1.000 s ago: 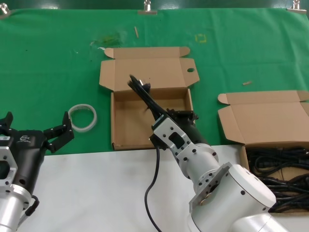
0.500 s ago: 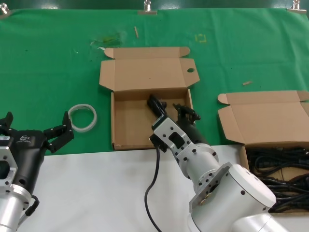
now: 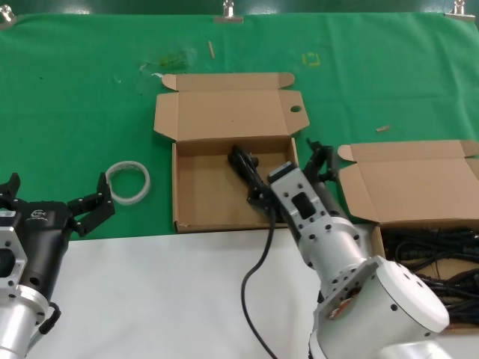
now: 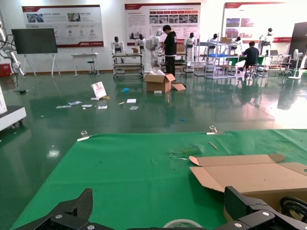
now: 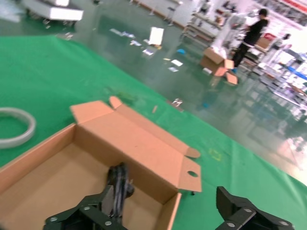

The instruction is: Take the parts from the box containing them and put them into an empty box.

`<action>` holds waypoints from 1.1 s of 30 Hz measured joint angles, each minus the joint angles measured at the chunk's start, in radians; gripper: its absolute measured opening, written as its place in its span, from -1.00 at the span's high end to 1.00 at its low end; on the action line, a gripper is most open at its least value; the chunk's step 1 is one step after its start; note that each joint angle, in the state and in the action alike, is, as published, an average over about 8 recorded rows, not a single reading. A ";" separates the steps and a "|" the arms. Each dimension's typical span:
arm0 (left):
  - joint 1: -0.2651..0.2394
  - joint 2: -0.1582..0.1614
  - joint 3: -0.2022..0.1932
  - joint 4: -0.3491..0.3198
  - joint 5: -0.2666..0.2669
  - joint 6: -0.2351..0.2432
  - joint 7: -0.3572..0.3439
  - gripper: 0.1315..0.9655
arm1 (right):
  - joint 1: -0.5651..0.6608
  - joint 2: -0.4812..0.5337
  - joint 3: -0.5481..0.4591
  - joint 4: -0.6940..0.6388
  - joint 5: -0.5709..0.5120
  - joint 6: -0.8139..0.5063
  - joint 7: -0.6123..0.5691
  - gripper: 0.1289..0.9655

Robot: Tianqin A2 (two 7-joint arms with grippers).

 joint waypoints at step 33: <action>0.000 0.000 0.000 0.000 0.000 0.000 0.000 -1.00 | -0.185 0.000 0.302 0.036 -0.420 -0.322 0.632 -1.00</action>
